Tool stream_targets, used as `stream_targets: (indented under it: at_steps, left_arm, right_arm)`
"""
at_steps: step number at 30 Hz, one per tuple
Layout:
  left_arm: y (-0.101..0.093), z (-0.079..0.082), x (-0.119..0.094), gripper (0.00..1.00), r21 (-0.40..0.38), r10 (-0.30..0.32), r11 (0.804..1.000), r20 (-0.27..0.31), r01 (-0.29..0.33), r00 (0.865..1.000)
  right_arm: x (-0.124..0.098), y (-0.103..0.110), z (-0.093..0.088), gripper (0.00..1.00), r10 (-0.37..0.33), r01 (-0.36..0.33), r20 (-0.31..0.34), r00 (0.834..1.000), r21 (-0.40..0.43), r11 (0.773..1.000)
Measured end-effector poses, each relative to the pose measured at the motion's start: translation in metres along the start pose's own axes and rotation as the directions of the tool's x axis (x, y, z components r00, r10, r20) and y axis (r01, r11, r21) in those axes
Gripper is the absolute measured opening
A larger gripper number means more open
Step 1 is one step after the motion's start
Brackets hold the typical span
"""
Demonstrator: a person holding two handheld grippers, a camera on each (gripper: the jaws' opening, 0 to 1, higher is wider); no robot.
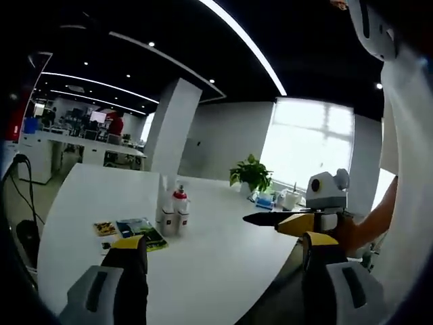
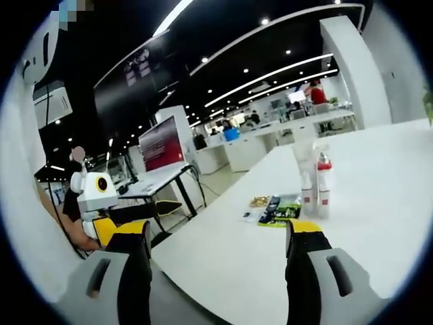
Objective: Arrange the skincare products in the storage area until every visible bottle or jar stands upright without overlapping.
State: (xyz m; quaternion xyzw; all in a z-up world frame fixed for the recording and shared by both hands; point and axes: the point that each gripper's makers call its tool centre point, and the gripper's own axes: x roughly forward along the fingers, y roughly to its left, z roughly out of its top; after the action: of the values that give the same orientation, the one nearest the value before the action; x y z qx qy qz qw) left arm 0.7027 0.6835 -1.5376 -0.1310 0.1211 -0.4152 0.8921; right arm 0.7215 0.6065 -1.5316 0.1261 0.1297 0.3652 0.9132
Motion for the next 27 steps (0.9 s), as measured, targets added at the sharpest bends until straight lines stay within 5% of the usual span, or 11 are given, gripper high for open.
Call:
stream_targets:
  at_steps: [18,27]
  left_arm:
    - [0.017,0.005,0.001,0.99,0.015,0.093,0.996,0.019,-0.093,0.995]
    - [0.014,0.003,0.003,1.0,0.091,0.109,0.99,0.012,-0.11,0.994]
  right_arm:
    - [0.005,-0.008,-0.007,0.8,-0.013,0.013,-0.035,0.999,0.012,1.0]
    - [0.01,-0.005,-0.016,0.82,0.007,-0.005,-0.074,0.997,0.026,1.0]
